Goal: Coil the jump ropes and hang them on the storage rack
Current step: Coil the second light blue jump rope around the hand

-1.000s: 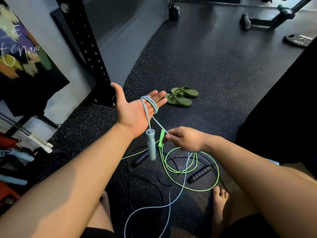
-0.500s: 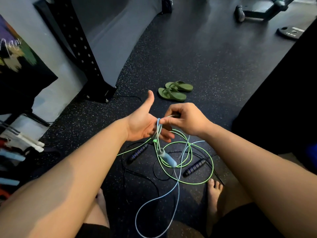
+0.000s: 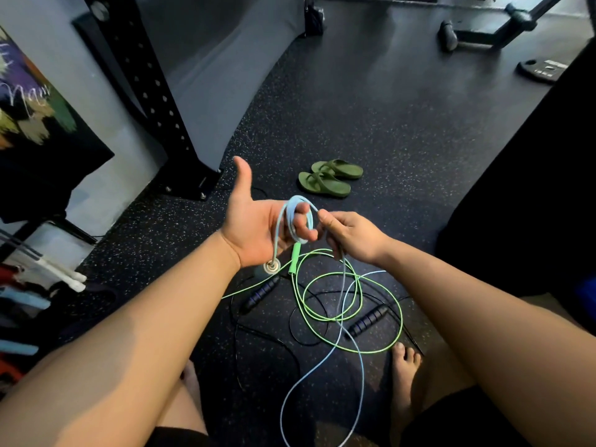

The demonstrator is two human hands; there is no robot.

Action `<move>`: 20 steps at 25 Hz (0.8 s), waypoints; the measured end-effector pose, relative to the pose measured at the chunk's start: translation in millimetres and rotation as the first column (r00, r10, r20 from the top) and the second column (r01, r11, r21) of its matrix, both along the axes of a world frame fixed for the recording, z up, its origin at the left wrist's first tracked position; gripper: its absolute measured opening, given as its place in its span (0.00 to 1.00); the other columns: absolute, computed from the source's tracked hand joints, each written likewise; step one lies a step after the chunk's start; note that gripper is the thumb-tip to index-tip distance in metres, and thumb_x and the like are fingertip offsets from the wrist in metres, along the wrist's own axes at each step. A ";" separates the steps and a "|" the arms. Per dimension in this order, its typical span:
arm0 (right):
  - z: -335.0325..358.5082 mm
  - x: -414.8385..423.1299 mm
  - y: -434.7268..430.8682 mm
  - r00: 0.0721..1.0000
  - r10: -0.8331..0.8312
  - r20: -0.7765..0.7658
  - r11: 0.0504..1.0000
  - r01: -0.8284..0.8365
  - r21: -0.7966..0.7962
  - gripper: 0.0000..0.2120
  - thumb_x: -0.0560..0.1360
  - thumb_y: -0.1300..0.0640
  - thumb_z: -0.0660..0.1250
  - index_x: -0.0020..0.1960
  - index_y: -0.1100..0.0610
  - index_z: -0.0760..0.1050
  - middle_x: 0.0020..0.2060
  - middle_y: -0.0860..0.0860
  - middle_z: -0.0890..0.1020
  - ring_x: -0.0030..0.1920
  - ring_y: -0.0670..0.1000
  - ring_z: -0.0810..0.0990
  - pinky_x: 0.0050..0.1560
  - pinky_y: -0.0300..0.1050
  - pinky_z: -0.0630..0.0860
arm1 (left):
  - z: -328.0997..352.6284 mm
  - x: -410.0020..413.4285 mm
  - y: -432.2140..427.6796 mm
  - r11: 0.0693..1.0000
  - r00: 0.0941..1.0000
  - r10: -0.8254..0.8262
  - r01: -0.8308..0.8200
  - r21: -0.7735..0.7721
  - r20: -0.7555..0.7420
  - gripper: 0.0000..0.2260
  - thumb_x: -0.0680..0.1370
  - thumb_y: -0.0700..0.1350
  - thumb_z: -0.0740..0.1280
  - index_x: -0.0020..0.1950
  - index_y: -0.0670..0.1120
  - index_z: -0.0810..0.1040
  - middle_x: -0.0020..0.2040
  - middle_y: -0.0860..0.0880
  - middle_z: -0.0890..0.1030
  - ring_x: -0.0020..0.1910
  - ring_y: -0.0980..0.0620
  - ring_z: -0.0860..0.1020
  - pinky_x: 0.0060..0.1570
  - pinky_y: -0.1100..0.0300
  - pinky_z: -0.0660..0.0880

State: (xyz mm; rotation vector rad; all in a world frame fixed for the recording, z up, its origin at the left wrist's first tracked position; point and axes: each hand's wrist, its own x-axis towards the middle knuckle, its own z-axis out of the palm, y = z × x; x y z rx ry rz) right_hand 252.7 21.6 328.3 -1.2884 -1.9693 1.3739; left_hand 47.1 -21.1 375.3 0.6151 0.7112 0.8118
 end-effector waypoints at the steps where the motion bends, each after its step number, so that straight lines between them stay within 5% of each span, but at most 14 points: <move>1: -1.7 -1.5 -1.1 0.999 0.013 0.040 0.999 -0.012 -0.031 0.24 0.84 0.42 0.55 0.45 0.59 0.78 0.27 0.52 0.77 0.29 0.51 0.75 0.35 0.43 0.71 | 1.5 -2.2 0.1 0.998 0.996 0.068 -0.069 0.009 0.054 0.53 0.63 0.86 0.44 0.46 0.38 0.79 0.34 0.45 0.80 0.40 0.42 0.81 0.61 0.51 0.74; 4: -5.7 -6.8 -6.0 0.998 0.055 0.037 0.983 -0.047 -0.180 0.20 0.85 0.48 0.55 0.47 0.60 0.77 0.31 0.55 0.80 0.30 0.49 0.78 0.33 0.41 0.74 | 5.3 -5.8 0.2 0.959 0.947 0.277 -0.282 0.004 0.165 0.52 0.66 0.84 0.49 0.52 0.36 0.80 0.42 0.43 0.83 0.46 0.39 0.85 0.68 0.49 0.73; 7: -7.1 -11.6 -12.3 0.989 0.145 0.008 0.944 -0.136 -0.301 0.15 0.86 0.53 0.55 0.50 0.60 0.75 0.33 0.57 0.79 0.31 0.51 0.79 0.33 0.39 0.76 | 6.4 -7.5 1.5 0.916 0.899 0.390 -0.401 0.017 0.199 0.53 0.68 0.83 0.49 0.61 0.35 0.77 0.54 0.40 0.83 0.64 0.36 0.80 0.70 0.47 0.73; 10: -4.3 -15.6 -13.9 0.935 0.304 0.184 0.952 -0.292 -0.090 0.13 0.84 0.52 0.59 0.52 0.60 0.77 0.31 0.52 0.77 0.29 0.46 0.75 0.32 0.39 0.72 | 3.9 -7.4 6.1 0.882 0.867 0.459 -0.470 0.012 0.194 0.56 0.70 0.82 0.48 0.70 0.31 0.70 0.63 0.36 0.80 0.68 0.35 0.77 0.69 0.45 0.74; 12: 3.5 -16.9 -13.9 0.895 0.340 0.289 0.914 -0.387 0.123 0.13 0.83 0.51 0.61 0.52 0.59 0.78 0.32 0.53 0.78 0.31 0.47 0.74 0.36 0.44 0.73 | 0.0 -4.3 8.7 0.876 0.876 0.478 -0.481 0.045 0.060 0.55 0.71 0.80 0.44 0.72 0.32 0.68 0.64 0.34 0.81 0.65 0.36 0.80 0.72 0.45 0.70; 16: 16.4 -14.7 -14.0 0.906 0.287 0.310 0.790 -0.407 0.458 0.13 0.83 0.51 0.62 0.44 0.56 0.77 0.29 0.49 0.74 0.30 0.50 0.69 0.34 0.42 0.69 | -12.1 5.3 11.7 0.926 0.883 0.377 -0.351 0.140 -0.280 0.54 0.74 0.77 0.36 0.74 0.33 0.66 0.62 0.35 0.82 0.66 0.41 0.79 0.75 0.46 0.66; 20: 17.7 -8.7 -4.4 0.938 0.230 0.261 0.700 -0.345 0.625 0.09 0.79 0.50 0.68 0.50 0.55 0.83 0.36 0.51 0.82 0.34 0.49 0.76 0.38 0.46 0.74 | -21.1 10.3 11.4 0.984 0.861 -0.041 0.122 0.127 -0.507 0.60 0.68 0.79 0.28 0.66 0.35 0.77 0.63 0.38 0.82 0.68 0.46 0.77 0.76 0.47 0.59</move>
